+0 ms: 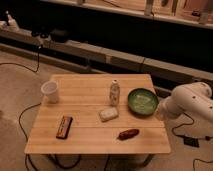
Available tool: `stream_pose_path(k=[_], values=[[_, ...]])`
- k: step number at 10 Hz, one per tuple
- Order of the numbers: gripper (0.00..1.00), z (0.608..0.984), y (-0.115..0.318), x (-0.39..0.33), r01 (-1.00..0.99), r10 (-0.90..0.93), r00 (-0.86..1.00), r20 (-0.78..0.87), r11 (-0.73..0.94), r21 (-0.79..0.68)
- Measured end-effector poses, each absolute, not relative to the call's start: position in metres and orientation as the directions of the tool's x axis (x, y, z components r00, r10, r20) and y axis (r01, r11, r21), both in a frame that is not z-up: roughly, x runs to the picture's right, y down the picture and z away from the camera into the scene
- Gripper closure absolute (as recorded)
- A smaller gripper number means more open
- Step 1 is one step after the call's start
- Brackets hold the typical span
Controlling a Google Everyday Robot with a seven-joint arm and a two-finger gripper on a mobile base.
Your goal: Place the pepper on the white sponge
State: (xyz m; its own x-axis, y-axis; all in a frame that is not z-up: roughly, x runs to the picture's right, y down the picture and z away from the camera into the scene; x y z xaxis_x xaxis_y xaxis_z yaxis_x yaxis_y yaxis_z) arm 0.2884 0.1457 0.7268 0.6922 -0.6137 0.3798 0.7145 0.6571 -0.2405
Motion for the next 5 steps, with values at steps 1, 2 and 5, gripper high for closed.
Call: stream_pose_path(k=[1, 2, 5], values=[[0.83, 0.727, 0.145, 0.288, 0.714, -0.614, 0.692, 0.378, 0.657, -0.241], [0.83, 0.727, 0.146, 0.288, 0.714, -0.614, 0.693, 0.378, 0.657, -0.241], [0.83, 0.727, 0.158, 0.281, 0.713, -0.589, 0.692, 0.418, 0.649, -0.266]])
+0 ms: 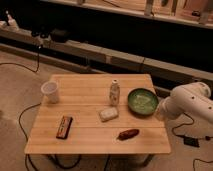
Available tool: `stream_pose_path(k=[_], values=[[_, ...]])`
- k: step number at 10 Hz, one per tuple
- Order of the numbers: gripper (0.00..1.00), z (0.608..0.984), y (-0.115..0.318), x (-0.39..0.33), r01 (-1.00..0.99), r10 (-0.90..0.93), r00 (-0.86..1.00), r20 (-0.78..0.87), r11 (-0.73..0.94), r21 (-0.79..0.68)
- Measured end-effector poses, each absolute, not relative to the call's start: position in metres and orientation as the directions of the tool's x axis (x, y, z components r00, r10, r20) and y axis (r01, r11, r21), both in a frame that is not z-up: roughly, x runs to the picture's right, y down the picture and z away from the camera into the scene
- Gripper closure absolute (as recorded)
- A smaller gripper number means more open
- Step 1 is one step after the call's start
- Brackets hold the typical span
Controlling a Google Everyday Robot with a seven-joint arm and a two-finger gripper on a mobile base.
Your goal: Place the pepper on the white sponge
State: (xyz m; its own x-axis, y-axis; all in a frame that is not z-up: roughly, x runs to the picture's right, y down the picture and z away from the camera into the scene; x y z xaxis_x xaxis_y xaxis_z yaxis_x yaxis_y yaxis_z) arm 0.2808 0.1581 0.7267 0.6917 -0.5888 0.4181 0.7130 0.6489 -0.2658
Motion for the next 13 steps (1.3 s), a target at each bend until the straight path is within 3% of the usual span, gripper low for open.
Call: stream_pose_path(k=[1, 3, 5, 7, 10, 13], values=[[0.84, 0.725, 0.173, 0.268, 0.713, -0.556, 0.690, 0.464, 0.632, -0.302], [0.98, 0.719, 0.210, 0.250, 0.701, -0.468, 0.706, 0.531, 0.565, -0.435], [0.96, 0.719, 0.230, 0.235, 0.667, -0.389, 0.741, 0.547, 0.519, -0.535], [0.78, 0.728, 0.230, 0.208, 0.629, -0.309, 0.765, 0.565, 0.546, -0.554], [0.48, 0.747, 0.208, 0.176, 0.546, -0.197, 0.769, 0.609, 0.698, -0.463], [0.21, 0.751, 0.216, 0.185, 0.544, -0.216, 0.767, 0.604, 0.718, -0.434]])
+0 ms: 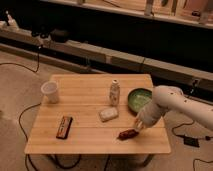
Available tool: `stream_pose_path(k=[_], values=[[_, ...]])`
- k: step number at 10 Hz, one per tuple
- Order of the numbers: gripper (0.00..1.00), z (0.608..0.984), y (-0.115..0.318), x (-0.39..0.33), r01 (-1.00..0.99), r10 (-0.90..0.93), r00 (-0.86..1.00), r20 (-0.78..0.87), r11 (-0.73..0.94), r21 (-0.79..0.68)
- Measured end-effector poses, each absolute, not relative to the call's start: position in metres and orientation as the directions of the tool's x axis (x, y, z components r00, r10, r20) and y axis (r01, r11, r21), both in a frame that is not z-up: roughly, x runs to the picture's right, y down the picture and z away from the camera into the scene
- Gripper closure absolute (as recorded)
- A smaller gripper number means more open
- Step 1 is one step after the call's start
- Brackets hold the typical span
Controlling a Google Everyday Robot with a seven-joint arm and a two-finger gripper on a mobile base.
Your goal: Place the pepper on the white sponge
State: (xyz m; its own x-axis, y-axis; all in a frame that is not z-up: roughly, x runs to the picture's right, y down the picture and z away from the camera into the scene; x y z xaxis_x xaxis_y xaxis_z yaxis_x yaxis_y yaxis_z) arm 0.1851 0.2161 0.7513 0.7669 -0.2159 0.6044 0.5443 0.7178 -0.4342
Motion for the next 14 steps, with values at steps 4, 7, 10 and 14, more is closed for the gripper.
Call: stream_pose_path(k=[4, 7, 10, 14], values=[[0.20, 0.749, 0.224, 0.183, 0.589, -0.290, 0.749, 0.595, 0.702, -0.399], [0.20, 0.748, 0.238, 0.171, 0.595, -0.296, 0.748, 0.594, 0.695, -0.403], [0.20, 0.757, 0.255, 0.155, 0.600, -0.300, 0.748, 0.592, 0.688, -0.409], [0.27, 0.779, 0.264, 0.140, 0.593, -0.297, 0.758, 0.581, 0.684, -0.424]])
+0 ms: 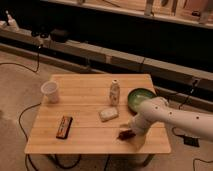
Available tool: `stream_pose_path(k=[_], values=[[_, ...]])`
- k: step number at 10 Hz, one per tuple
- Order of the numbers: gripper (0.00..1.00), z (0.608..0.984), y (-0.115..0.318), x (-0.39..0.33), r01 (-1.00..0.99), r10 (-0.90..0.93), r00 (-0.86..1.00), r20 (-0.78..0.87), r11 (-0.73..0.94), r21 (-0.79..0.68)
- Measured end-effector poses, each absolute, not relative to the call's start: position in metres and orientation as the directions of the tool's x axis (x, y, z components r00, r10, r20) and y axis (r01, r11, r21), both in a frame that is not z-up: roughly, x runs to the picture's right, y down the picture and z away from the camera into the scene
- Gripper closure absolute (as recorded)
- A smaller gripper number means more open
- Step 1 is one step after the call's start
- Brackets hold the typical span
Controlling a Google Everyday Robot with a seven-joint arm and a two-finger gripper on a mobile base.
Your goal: Place the pepper on the white sponge
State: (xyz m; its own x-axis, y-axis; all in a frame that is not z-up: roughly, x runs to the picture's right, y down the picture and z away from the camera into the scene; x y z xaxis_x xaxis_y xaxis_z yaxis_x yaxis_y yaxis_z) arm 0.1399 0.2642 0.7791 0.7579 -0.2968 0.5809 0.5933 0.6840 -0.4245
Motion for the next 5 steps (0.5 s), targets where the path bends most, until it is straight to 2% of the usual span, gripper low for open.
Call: stream_pose_path(k=[1, 5], values=[[0.39, 0.7841, 0.2690, 0.1344, 0.589, -0.281, 0.761, 0.585, 0.677, -0.441], [0.76, 0.7924, 0.2697, 0.1323, 0.577, -0.262, 0.776, 0.573, 0.661, -0.479]])
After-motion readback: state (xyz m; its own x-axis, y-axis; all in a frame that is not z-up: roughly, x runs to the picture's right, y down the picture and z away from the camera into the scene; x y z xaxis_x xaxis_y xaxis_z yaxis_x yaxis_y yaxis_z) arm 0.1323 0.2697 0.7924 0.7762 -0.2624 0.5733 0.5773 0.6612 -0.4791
